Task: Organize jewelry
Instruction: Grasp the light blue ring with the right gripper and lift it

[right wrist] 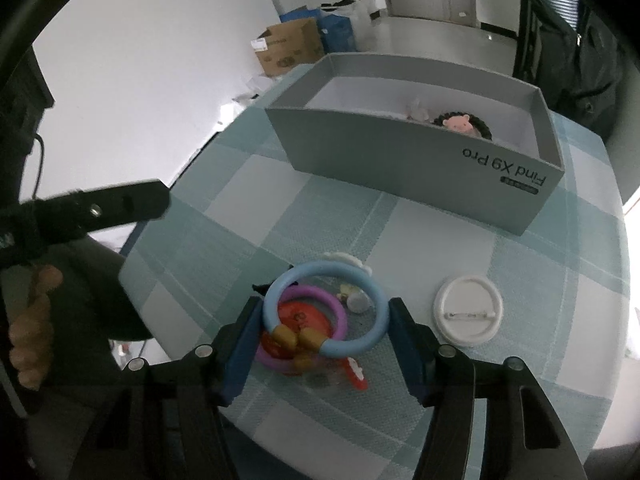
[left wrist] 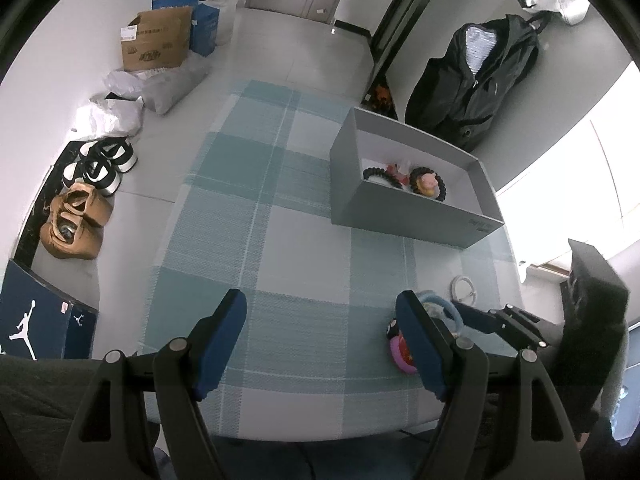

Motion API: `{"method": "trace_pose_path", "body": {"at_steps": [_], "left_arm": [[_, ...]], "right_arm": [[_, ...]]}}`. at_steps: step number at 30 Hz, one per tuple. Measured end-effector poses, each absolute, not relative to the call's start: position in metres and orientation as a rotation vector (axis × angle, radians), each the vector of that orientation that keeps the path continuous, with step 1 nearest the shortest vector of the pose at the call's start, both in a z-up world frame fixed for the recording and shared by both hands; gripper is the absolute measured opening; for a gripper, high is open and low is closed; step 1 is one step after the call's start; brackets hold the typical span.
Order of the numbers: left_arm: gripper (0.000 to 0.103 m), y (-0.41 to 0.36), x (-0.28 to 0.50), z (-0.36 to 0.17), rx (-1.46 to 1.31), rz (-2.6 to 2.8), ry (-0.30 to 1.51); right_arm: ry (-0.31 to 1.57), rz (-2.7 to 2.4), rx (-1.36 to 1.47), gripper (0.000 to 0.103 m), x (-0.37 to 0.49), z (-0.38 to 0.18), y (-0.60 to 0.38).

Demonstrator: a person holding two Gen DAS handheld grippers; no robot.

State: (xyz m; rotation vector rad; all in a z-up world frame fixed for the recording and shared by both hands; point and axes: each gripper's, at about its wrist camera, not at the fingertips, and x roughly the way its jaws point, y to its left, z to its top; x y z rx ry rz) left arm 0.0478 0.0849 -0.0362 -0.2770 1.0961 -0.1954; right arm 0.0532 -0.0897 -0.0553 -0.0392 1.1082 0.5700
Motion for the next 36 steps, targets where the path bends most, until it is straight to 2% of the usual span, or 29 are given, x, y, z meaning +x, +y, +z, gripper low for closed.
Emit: {"method": "trace_pose_path", "body": {"at_steps": [10, 20, 29, 36], "left_arm": [[0.073, 0.074, 0.045, -0.045, -0.254, -0.258, 1.145], [0.073, 0.024, 0.031, -0.052, -0.094, -0.411, 1.194], [0.073, -0.003, 0.038, -0.05, -0.049, -0.447, 1.205], [0.073, -0.043, 0.057, -0.04, 0.113, -0.496, 1.186]], "right_arm": [[1.057, 0.555, 0.167, 0.061, 0.065, -0.035, -0.12], [0.953, 0.471, 0.348, 0.061, 0.078, -0.004, -0.174], [0.931, 0.424, 0.421, 0.061, 0.08, 0.003, -0.21], [0.937, 0.363, 0.493, 0.061, 0.085, 0.0, -0.239]]}}
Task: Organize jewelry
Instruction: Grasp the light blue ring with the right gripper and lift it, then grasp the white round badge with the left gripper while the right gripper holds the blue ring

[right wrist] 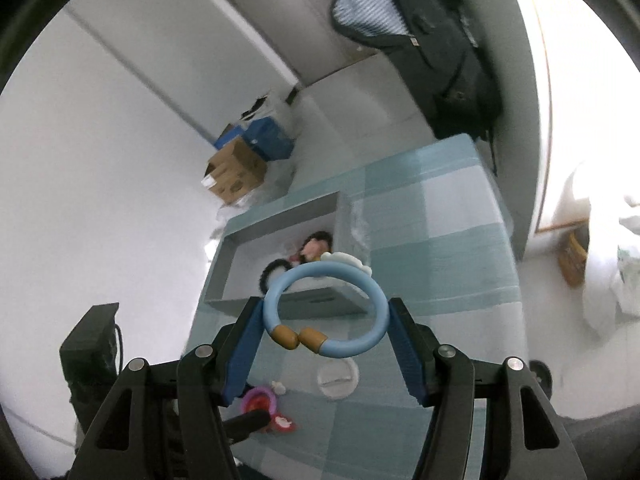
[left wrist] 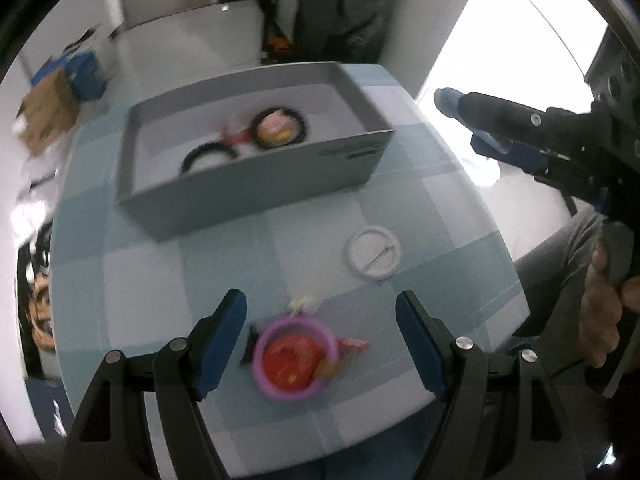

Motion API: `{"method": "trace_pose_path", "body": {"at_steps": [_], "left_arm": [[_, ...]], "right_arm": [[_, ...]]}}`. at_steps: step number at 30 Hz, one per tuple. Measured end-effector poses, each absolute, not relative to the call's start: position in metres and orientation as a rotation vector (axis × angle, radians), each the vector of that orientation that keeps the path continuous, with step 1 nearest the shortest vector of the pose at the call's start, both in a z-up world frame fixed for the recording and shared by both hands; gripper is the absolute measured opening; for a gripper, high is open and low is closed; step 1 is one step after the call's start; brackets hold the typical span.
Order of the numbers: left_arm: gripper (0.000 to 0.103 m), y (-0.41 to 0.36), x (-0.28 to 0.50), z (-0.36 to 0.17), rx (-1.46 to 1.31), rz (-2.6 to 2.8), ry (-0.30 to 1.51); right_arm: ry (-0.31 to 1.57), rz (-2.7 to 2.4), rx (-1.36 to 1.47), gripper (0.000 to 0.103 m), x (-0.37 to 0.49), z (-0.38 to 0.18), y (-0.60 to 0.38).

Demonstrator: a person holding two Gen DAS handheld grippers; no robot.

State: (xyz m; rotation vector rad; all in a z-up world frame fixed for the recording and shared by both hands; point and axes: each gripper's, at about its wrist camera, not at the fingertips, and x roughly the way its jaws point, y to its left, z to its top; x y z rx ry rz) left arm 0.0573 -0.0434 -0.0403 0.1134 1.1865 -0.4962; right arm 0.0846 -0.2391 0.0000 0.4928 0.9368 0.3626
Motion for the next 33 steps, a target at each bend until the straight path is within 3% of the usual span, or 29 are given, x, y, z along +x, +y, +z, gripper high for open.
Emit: {"method": "trace_pose_path", "body": {"at_steps": [17, 29, 33], "left_arm": [[0.072, -0.1, 0.078, -0.069, 0.296, -0.501, 1.288], [0.038, -0.11, 0.071, -0.066, 0.346, -0.532, 1.269], [0.038, -0.115, 0.071, -0.068, 0.34, -0.535, 1.269]], "right_arm": [[0.9, 0.325, 0.558, 0.061, 0.083, 0.003, -0.277], [0.897, 0.324, 0.578, 0.061, 0.083, 0.002, -0.282], [0.893, 0.324, 0.577, 0.061, 0.082, 0.003, -0.282]]}}
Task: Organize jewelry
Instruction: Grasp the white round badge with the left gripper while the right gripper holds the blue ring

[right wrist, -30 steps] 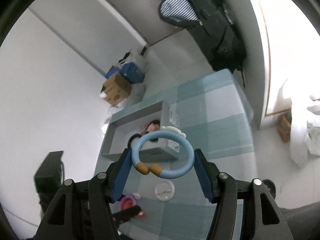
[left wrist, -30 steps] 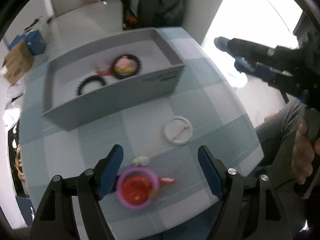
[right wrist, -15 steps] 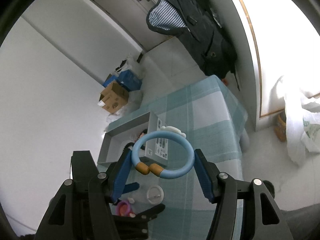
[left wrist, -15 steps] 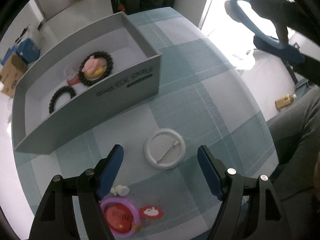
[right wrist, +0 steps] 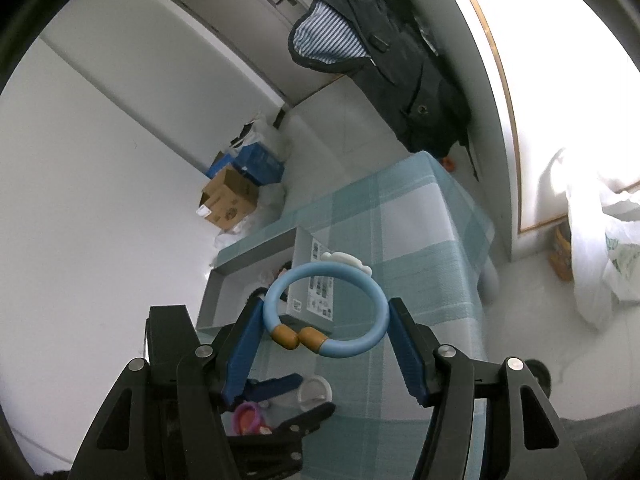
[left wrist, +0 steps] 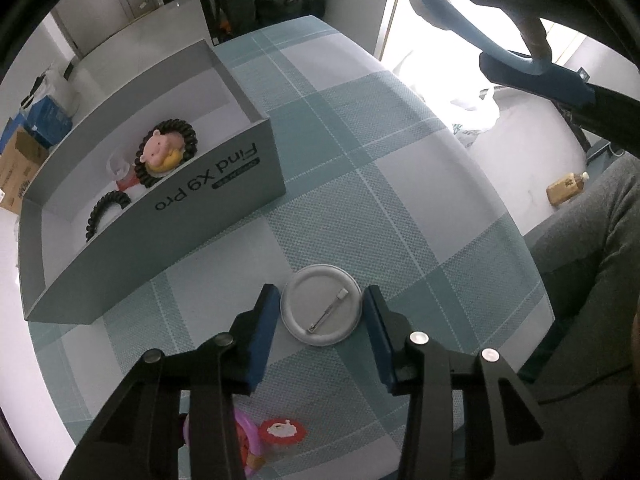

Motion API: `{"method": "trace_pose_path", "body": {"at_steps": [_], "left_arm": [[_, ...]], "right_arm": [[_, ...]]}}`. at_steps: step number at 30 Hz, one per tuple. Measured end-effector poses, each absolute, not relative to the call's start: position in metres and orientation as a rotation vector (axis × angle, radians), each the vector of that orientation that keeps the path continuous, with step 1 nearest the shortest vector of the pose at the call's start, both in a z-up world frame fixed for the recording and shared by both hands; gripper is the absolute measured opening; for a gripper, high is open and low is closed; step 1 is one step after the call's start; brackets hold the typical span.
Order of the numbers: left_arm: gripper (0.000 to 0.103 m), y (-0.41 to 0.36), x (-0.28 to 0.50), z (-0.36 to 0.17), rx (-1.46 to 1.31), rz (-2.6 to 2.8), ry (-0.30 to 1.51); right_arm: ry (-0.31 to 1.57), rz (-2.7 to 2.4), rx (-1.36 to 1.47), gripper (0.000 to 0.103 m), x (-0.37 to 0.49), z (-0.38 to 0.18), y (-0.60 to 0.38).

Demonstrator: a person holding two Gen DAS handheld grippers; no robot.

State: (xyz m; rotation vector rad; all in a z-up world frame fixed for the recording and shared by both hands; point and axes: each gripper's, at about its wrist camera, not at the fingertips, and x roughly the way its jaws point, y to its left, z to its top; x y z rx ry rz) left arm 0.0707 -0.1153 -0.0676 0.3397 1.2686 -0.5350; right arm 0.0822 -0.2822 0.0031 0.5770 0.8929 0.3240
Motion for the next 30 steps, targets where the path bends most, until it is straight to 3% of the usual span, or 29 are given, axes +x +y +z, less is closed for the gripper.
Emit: {"method": "trace_pose_path", "body": {"at_steps": [19, 30], "left_arm": [[0.037, -0.099, 0.073, -0.06, 0.237, -0.539, 1.269], [0.038, -0.075, 0.074, -0.012, 0.103, -0.557, 1.179]], "right_arm": [[0.896, 0.313, 0.552, 0.061, 0.081, 0.0, -0.279], [0.904, 0.312, 0.549, 0.061, 0.084, -0.003, -0.275]]}}
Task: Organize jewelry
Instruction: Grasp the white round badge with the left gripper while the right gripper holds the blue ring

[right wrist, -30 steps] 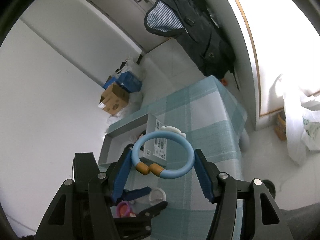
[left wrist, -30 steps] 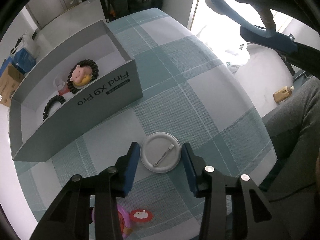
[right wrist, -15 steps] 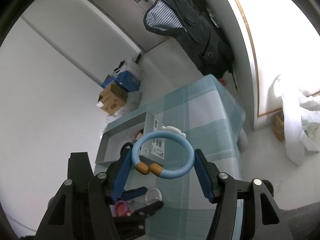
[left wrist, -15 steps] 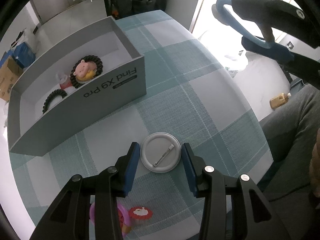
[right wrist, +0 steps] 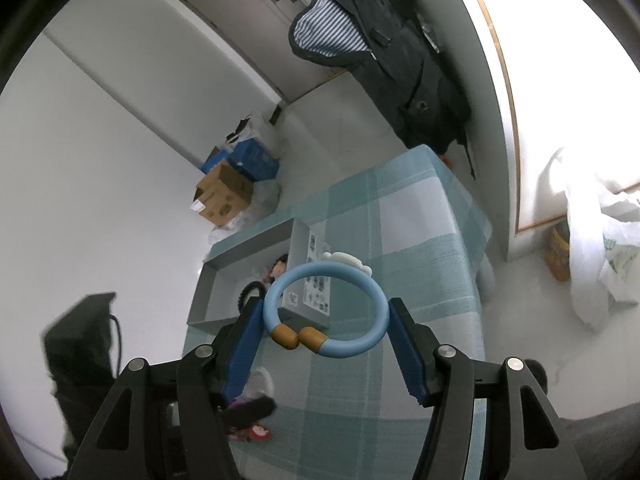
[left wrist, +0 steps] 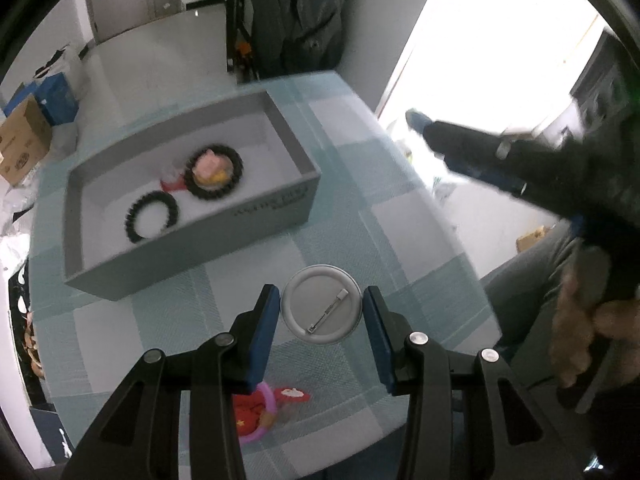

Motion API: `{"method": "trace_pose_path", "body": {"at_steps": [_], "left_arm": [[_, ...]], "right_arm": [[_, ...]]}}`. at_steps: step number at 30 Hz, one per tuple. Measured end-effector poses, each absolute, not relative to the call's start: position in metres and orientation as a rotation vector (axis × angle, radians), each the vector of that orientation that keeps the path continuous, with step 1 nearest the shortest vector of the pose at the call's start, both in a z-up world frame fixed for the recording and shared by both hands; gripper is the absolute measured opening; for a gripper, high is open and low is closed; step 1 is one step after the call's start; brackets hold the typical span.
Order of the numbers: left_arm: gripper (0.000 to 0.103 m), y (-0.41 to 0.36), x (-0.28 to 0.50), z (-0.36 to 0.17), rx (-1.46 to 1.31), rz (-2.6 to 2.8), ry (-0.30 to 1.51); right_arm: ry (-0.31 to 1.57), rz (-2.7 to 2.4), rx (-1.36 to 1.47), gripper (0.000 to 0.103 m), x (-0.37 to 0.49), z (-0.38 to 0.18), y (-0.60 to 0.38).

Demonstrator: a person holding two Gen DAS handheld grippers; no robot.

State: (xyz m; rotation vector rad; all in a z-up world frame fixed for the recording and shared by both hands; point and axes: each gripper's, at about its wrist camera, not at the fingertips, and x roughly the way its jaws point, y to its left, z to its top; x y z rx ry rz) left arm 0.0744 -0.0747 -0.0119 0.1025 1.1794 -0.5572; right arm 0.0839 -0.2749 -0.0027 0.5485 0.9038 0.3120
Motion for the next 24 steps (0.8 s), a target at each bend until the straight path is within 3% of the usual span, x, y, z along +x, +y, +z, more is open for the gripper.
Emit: {"method": "trace_pose_path", "body": {"at_steps": [24], "left_arm": [[0.038, 0.024, 0.135, 0.021, -0.164, -0.424, 1.106]], "right_arm": [[0.891, 0.457, 0.339, 0.061, 0.131, 0.041, -0.203]]}}
